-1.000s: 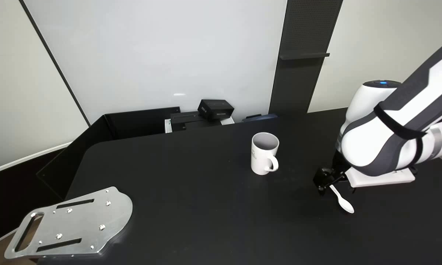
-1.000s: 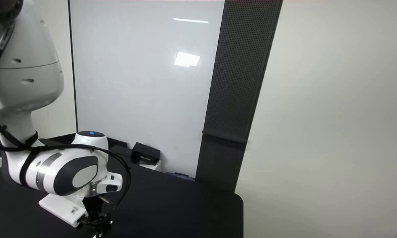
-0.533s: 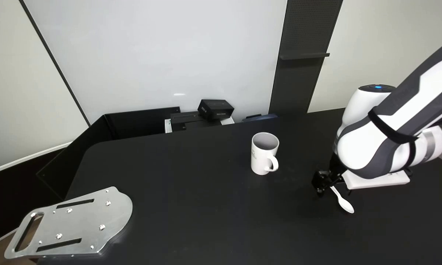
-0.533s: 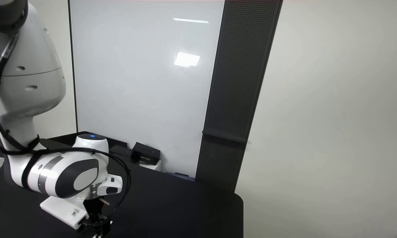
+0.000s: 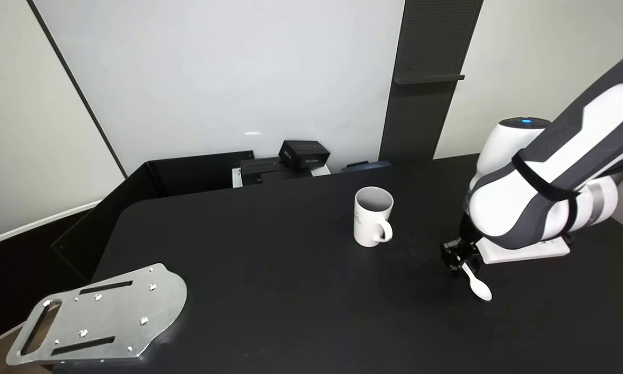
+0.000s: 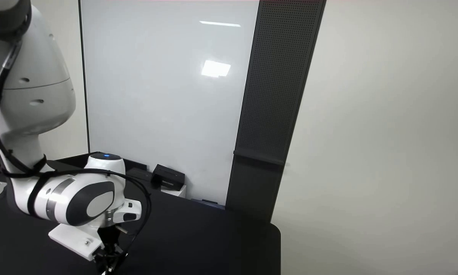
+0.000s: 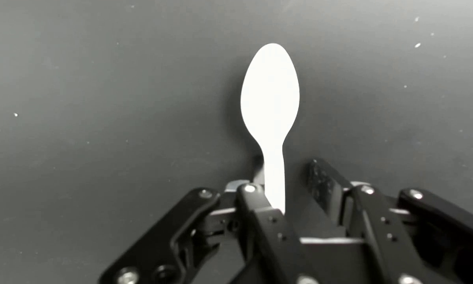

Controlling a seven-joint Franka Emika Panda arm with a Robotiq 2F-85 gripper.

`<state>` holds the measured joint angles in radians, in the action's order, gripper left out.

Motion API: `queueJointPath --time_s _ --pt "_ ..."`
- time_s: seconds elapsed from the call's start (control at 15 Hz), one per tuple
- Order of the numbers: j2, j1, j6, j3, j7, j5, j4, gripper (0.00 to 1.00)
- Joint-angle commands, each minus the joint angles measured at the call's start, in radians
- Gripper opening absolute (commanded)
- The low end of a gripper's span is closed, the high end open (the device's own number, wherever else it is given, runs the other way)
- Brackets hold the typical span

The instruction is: Put the spoon in the mug, put it back on the table, then put it in the mug again

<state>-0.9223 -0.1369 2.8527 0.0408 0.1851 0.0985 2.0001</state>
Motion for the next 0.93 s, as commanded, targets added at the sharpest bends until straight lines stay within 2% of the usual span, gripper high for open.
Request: queueJointPath --time_s 0.0,0.13,0.27,0.87 --pt "-0.012 -0.007 -0.018 0.006 0.018 -0.004 -0.028 0.04" --pt "-0.003 -0.012 -0.023 0.009 0.021 -0.005 -0.027 0.00" --pt "0.004 -0.017 -0.026 0.007 0.027 -0.002 -0.029 0.03" --pt "0.057 -0.015 -0.092 -0.057 0.100 0.099 -0.099 0.03"
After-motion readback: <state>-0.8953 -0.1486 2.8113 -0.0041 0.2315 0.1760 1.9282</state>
